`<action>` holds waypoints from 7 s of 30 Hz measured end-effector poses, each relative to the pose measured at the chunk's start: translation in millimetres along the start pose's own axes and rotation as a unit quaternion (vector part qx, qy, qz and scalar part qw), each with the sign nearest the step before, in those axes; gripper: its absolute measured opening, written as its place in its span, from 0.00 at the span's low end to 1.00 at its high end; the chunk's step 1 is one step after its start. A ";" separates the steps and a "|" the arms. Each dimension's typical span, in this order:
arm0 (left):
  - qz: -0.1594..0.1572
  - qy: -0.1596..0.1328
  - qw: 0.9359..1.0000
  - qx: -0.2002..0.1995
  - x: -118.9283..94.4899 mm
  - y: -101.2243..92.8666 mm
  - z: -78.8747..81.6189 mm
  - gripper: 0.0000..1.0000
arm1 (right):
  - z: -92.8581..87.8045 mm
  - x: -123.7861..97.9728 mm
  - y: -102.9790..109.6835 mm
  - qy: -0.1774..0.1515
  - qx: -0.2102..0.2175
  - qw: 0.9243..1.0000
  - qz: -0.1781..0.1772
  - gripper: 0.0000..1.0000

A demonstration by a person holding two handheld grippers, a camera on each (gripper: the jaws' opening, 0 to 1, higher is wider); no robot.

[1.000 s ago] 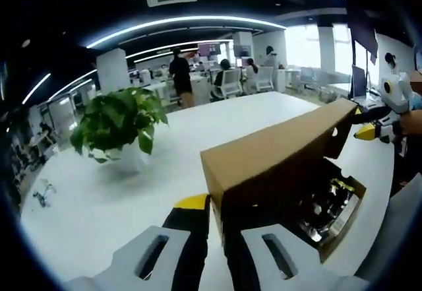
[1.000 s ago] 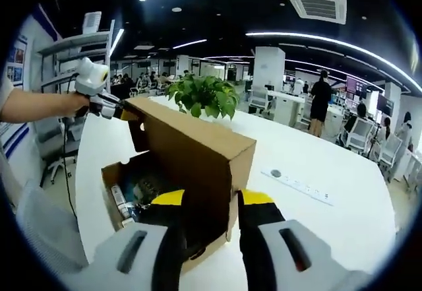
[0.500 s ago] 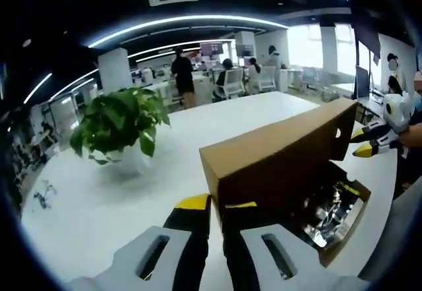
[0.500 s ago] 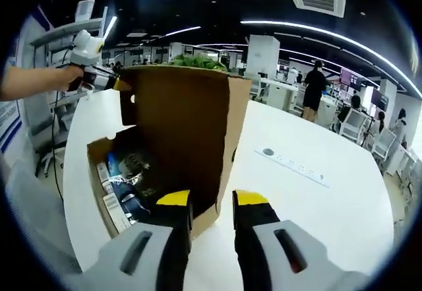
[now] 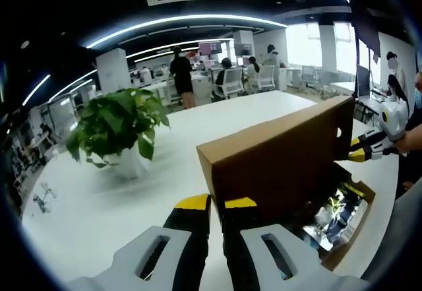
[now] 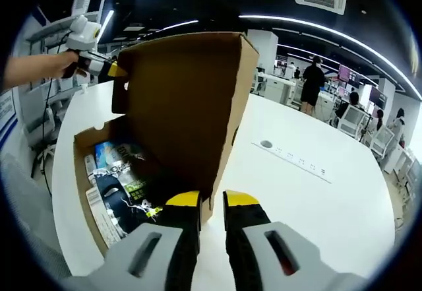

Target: Operate the shoe box by opening the lid, removing the specified soft item, and placing it in the target area until the item is outside and the box remains undamaged.

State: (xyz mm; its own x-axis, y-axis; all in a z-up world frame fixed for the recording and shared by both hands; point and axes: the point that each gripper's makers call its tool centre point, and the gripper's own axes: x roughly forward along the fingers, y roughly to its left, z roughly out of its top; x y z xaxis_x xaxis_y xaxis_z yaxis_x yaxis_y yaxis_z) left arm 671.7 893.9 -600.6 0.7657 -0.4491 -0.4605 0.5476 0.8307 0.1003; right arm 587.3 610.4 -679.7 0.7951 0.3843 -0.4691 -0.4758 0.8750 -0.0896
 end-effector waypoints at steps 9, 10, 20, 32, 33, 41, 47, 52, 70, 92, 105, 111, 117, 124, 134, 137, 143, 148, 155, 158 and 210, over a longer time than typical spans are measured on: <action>-0.002 -0.001 1.000 -0.003 13.4 4.7 1.4 0.02 | 0.6 11.4 -5.4 0.000 0.020 1.000 -0.009 0.05; -0.001 0.000 1.000 -0.003 14.8 5.2 1.5 0.02 | 0.2 12.4 -5.6 0.001 0.020 1.000 -0.008 0.04; -0.002 -0.002 1.000 -0.011 32.3 12.5 0.4 0.03 | -0.8 19.0 -6.7 0.011 0.020 1.000 -0.004 0.02; -0.005 0.027 1.000 0.007 48.6 13.8 -14.9 0.05 | 0.9 22.5 -9.2 0.020 0.043 0.999 -0.006 0.01; -0.006 0.034 0.999 0.008 48.9 13.0 -18.7 0.05 | 0.9 22.2 -9.0 0.021 0.046 0.999 -0.006 0.01; -0.014 0.056 0.998 -0.023 42.5 6.4 -48.8 0.03 | 1.7 24.3 -11.0 0.029 0.060 0.998 -0.008 0.01; -0.014 0.060 0.997 -0.039 36.4 2.1 -62.6 0.02 | 1.7 25.3 -11.7 0.037 0.062 0.997 -0.008 0.01; -0.012 0.069 0.997 -0.039 32.0 -5.5 -72.3 0.02 | 1.8 26.3 -12.5 0.042 0.067 0.997 -0.009 0.01; -0.011 0.079 0.995 -0.054 29.6 -10.4 -85.5 0.00 | 1.4 33.1 -16.5 0.060 0.045 0.997 -0.004 0.02; -0.015 0.093 0.994 -0.064 35.0 -11.0 -88.2 0.00 | -3.4 43.6 -23.5 0.086 0.071 0.994 0.011 0.03; -0.020 0.106 0.992 -0.059 33.1 -13.0 -88.6 0.00 | -3.6 39.4 -21.5 0.086 0.114 0.990 0.021 0.04; -0.034 0.112 0.991 -0.070 22.7 -25.0 -91.9 0.08 | -2.7 28.6 -16.2 0.071 0.134 0.988 0.030 0.08; -0.046 0.116 0.990 -0.068 10.7 -37.3 -92.0 0.15 | 3.6 13.5 -5.6 0.057 0.138 0.988 0.044 0.10; -0.055 0.109 0.990 -0.064 -4.1 -52.4 -86.3 0.19 | 7.7 -3.0 8.9 0.054 0.112 0.991 0.059 0.13; -0.097 0.121 0.986 -0.055 -11.3 -91.6 -96.0 0.24 | 2.0 -28.3 24.6 0.057 0.088 0.992 0.074 0.25; -0.112 0.127 0.984 -0.051 -11.3 -103.7 -100.9 0.26 | -1.2 -34.7 27.2 0.057 0.080 0.992 0.077 0.27; -0.146 0.137 0.977 -0.069 -9.1 -124.7 -107.1 0.30 | -4.2 -45.4 31.8 0.054 0.080 0.992 0.084 0.33; -0.167 0.150 0.971 -0.083 -5.7 -137.6 -112.8 0.32 | -6.1 -52.7 34.9 0.048 0.071 0.992 0.088 0.38; -0.191 0.166 0.963 -0.093 -2.3 -154.4 -121.0 0.34 | -7.0 -60.6 38.1 0.042 0.062 0.993 0.092 0.45; -0.197 0.171 0.960 -0.102 -0.7 -159.0 -123.4 0.35 | -7.2 -63.8 40.0 0.038 0.054 0.993 0.095 0.48; -0.258 0.151 0.930 -0.214 6.6 -185.4 -81.6 0.00 | -16.3 -44.4 93.1 0.041 -0.022 0.988 0.145 0.56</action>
State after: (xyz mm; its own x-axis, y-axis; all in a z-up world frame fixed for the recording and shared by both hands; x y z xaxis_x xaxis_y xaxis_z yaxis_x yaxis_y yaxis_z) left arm 547.7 763.7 -694.1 0.2736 -0.7645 -0.5836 0.5815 0.6148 -0.5328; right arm 501.5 670.0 -681.5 0.5906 0.5901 -0.5505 -0.6960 0.7177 0.0225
